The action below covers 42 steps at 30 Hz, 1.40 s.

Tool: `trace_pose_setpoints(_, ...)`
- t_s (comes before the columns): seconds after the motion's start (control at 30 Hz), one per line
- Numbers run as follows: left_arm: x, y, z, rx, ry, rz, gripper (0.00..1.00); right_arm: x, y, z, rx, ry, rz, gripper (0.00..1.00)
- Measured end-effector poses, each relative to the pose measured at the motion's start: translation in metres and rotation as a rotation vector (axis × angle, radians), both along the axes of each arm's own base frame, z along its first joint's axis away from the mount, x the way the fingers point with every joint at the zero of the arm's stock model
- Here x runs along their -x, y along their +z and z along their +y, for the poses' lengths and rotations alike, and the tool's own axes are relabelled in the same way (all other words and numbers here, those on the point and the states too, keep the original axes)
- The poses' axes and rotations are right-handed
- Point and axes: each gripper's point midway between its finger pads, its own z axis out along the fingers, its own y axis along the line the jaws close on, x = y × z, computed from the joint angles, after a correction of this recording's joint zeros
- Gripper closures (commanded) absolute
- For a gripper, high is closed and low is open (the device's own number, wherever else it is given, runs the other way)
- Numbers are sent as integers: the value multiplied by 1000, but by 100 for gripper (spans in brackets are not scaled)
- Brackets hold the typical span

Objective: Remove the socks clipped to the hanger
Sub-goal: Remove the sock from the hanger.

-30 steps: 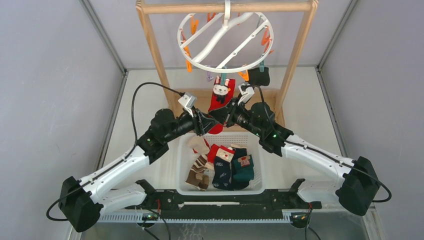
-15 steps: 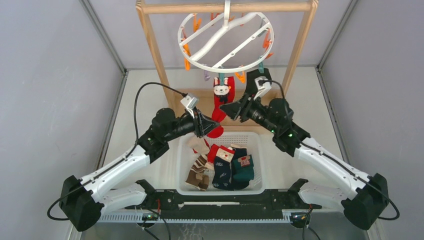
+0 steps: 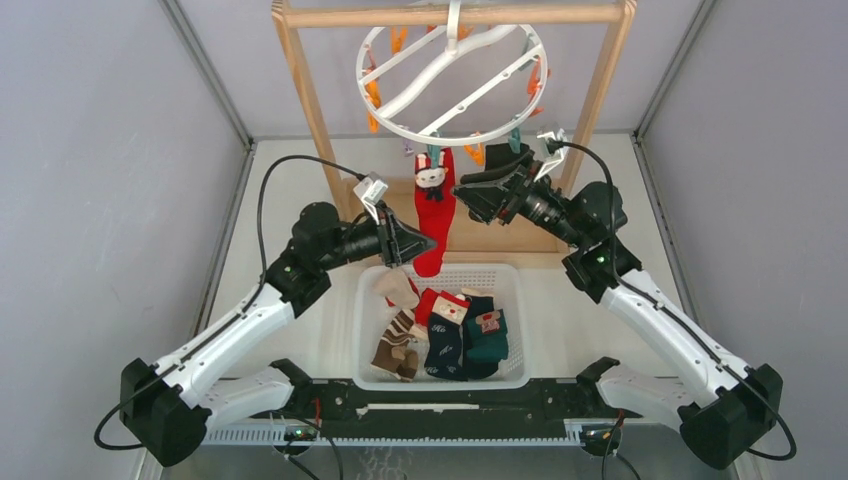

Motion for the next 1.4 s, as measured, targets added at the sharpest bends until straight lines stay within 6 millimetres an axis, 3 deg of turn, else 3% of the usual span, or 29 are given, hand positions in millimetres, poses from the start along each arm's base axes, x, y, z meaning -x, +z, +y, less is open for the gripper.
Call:
trace_pose_setpoints(0.2, -6, 8, 15, 33, 29, 40, 71, -9, 3, 13, -7, 43, -40, 47)
trace_pose_setpoints(0.5, 8, 34, 19, 80, -16, 37, 71, -26, -5, 31, 16, 4, -67, 46)
trace_pose_setpoints(0.67, 10, 38, 28, 76, 9, 40, 70, -33, -9, 28, 38, -50, -72, 46)
trace_pose_setpoints(0.77, 3, 37, 38, 71, 55, 49, 70, -31, -19, 12, 50, -97, -62, 45)
trace_pose_setpoints(0.87, -9, 36, 49, 73, 112, 57, 70, -23, -30, -18, 57, -164, -47, 43)
trace_pose_setpoints(1.1, -22, 37, 63, 80, 180, 62, 70, -16, -33, -82, 43, -334, -63, 40)
trace_pose_setpoints(1.2, -24, 36, 66, 77, 190, 68, 70, -23, -49, -99, 55, -380, -42, 40)
trace_pose_setpoints(1.4, -26, 30, 71, 62, 209, 94, 70, -53, -104, -122, 103, -425, 80, 39)
